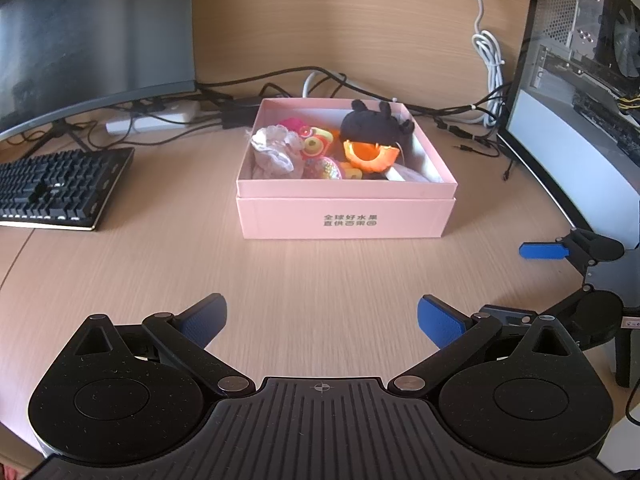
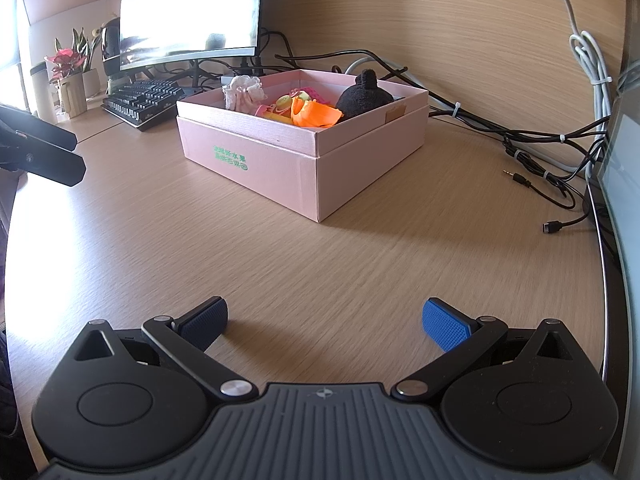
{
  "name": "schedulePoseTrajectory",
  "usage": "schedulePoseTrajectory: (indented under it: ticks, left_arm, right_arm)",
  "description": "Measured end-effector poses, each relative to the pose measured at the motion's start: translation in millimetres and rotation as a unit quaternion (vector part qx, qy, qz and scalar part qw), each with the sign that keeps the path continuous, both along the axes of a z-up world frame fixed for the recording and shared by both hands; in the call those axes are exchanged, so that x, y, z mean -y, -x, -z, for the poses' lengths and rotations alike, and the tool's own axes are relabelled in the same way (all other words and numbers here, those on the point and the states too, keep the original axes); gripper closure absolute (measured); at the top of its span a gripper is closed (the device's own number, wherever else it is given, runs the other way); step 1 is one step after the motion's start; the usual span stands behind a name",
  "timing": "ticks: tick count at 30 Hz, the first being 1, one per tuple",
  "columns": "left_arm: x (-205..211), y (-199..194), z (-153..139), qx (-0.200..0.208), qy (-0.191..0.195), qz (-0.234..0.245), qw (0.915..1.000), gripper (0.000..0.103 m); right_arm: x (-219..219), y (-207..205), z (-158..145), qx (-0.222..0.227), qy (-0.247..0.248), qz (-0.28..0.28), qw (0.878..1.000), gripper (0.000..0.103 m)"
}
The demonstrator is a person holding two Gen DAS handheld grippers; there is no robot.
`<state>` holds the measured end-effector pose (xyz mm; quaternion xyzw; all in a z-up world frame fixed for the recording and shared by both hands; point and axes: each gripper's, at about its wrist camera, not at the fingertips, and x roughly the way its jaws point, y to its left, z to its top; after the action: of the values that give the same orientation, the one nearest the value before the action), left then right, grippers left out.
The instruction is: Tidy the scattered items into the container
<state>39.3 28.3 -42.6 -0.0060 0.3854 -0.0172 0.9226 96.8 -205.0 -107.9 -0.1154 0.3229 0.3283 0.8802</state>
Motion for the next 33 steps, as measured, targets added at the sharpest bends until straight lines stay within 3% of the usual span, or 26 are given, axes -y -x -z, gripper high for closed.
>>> schedulePoseTrajectory:
  ticks: [33]
  left_arm:
    - [-3,-8,-5,0.021,0.006,-0.002,0.9998,0.0]
  right_arm:
    - [0,0,0,0.0,0.0,0.0,1.0,0.0]
